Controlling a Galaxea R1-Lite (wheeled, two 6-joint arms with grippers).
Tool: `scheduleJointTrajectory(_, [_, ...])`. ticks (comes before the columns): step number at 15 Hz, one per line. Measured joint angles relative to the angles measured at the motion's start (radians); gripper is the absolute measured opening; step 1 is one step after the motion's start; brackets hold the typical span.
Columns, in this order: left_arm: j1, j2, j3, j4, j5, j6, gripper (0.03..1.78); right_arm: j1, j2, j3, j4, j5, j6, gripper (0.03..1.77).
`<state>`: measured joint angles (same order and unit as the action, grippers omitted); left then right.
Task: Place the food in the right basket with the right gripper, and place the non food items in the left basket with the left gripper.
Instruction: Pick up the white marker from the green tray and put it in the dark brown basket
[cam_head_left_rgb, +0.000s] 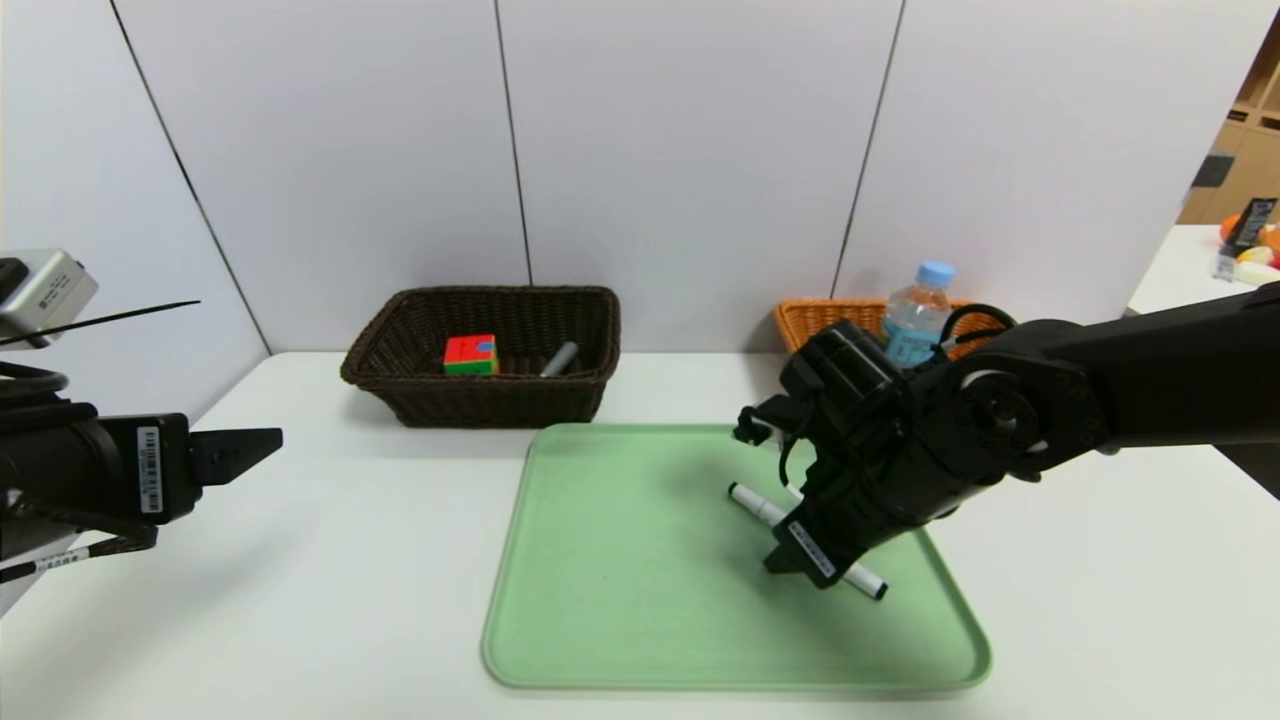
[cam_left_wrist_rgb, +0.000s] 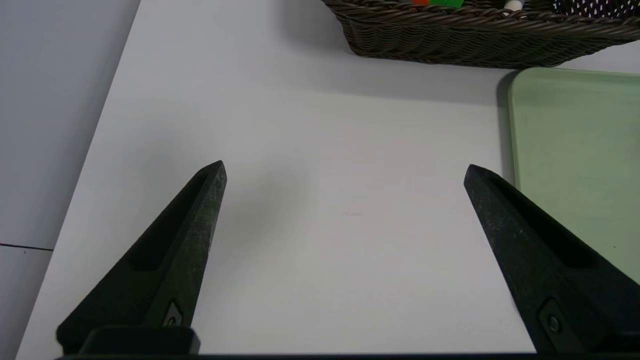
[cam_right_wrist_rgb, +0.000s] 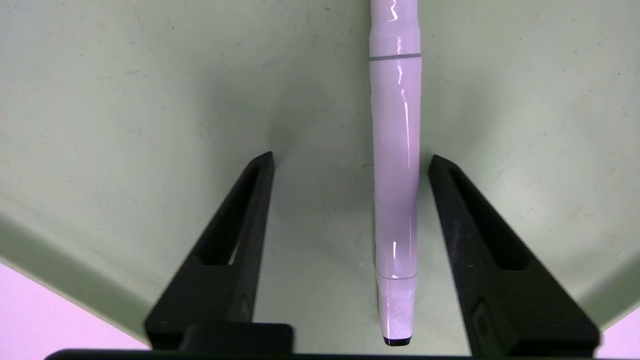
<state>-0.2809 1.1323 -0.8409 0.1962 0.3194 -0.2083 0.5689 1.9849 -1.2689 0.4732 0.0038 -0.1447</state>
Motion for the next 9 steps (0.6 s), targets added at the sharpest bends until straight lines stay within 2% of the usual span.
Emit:
scheduleJointTrajectory(2, [0.000, 0.000, 0.000, 0.000, 0.000, 0.000, 1.69, 0.000, 0.000, 0.000, 0.000, 0.000, 0.000, 0.79])
scheduleJointTrajectory(3, [0.000, 0.000, 0.000, 0.000, 0.001, 0.000, 1.69, 0.000, 0.000, 0.001, 0.000, -0.001, 0.000, 0.58])
scheduleJointTrajectory(4, [0.000, 0.000, 0.000, 0.000, 0.000, 0.000, 1.69, -0.001, 0.000, 0.001, -0.002, -0.003, 0.000, 0.15])
scheduleJointTrajectory(9, [0.000, 0.000, -0.001, 0.000, 0.001, 0.000, 1.69, 0.000, -0.011, -0.004, 0.002, -0.001, -0.001, 0.15])
